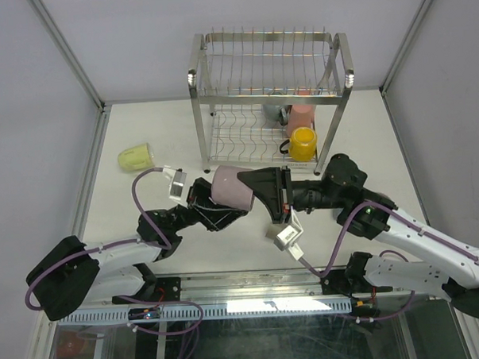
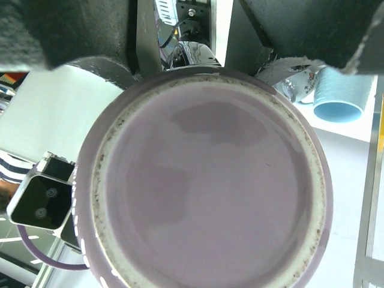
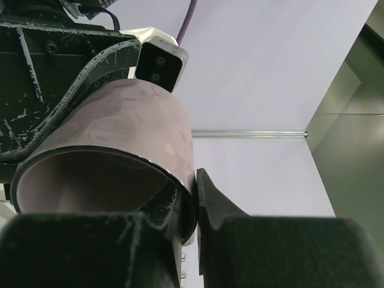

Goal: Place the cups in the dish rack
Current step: Pick up the cup at the center of the board.

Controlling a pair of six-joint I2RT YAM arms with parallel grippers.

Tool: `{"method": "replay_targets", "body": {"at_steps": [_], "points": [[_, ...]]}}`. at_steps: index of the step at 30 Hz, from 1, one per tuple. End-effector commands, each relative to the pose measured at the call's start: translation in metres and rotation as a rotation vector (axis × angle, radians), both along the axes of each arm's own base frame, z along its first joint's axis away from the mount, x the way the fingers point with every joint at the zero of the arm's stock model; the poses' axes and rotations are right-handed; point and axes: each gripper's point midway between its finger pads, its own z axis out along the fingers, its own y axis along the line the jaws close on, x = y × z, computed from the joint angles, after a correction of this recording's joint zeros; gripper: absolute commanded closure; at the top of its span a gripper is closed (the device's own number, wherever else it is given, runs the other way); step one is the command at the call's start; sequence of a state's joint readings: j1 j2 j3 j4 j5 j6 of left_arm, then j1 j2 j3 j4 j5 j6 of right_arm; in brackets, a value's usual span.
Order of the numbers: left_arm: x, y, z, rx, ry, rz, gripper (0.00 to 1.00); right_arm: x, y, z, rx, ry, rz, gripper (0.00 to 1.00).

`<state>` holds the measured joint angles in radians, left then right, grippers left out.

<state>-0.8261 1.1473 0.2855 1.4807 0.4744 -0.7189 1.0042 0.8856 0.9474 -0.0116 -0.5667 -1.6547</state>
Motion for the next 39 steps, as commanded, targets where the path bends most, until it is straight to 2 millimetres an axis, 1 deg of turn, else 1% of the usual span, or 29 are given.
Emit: {"method": "replay_targets", "body": {"at_steps": [1,5,7,9,10,11,13,14,17,19,23,27,29,32,34,39], "points": [[-0.023,0.021,0.056,-0.217,-0.175,-0.024,0.6,-0.006,-0.008,0.021,0.071,-0.026,0.004,1.0],[-0.022,0.015,0.055,-0.202,-0.171,-0.047,0.59,-0.006,-0.009,0.02,0.069,-0.029,0.0,1.0],[-0.022,0.013,0.056,-0.199,-0.174,-0.057,0.6,-0.006,-0.01,0.019,0.067,-0.027,-0.002,1.0],[-0.022,0.012,0.058,-0.2,-0.179,-0.063,0.64,-0.006,-0.01,0.017,0.065,-0.026,-0.002,1.0],[-0.023,0.012,0.059,-0.201,-0.183,-0.065,0.67,-0.006,-0.01,0.017,0.064,-0.026,-0.001,1.0],[-0.023,0.012,0.06,-0.203,-0.187,-0.064,0.73,-0.007,-0.01,0.016,0.063,-0.027,0.0,1.0],[-0.024,0.013,0.062,-0.207,-0.194,-0.065,0.92,-0.006,-0.011,0.015,0.063,-0.028,-0.003,1.0],[-0.025,0.014,0.062,-0.208,-0.2,-0.063,1.0,-0.006,-0.011,0.014,0.061,-0.026,-0.004,1.0],[-0.025,0.017,0.063,-0.218,-0.211,-0.039,1.0,-0.005,-0.012,0.013,0.056,-0.027,-0.013,1.0],[-0.024,0.02,0.063,-0.225,-0.214,-0.021,1.0,-0.004,-0.013,0.011,0.054,-0.025,-0.02,0.93],[-0.024,0.021,0.064,-0.229,-0.212,-0.014,1.0,-0.002,-0.015,0.008,0.048,-0.02,-0.035,0.76],[-0.023,0.023,0.064,-0.234,-0.206,-0.006,1.0,-0.001,-0.017,0.005,0.039,-0.018,-0.045,0.52],[-0.021,0.025,0.064,-0.24,-0.2,0.007,1.0,0.0,-0.017,0.004,0.035,-0.017,-0.051,0.44],[-0.019,0.03,0.065,-0.253,-0.192,0.033,1.0,0.004,-0.02,0.003,0.029,-0.014,-0.073,0.36],[-0.018,0.033,0.064,-0.256,-0.19,0.049,1.0,0.007,-0.023,0.002,0.025,-0.011,-0.093,0.33],[-0.007,0.04,0.057,-0.25,-0.168,0.101,1.0,0.018,-0.034,-0.003,0.0,0.021,-0.165,0.29]]}}
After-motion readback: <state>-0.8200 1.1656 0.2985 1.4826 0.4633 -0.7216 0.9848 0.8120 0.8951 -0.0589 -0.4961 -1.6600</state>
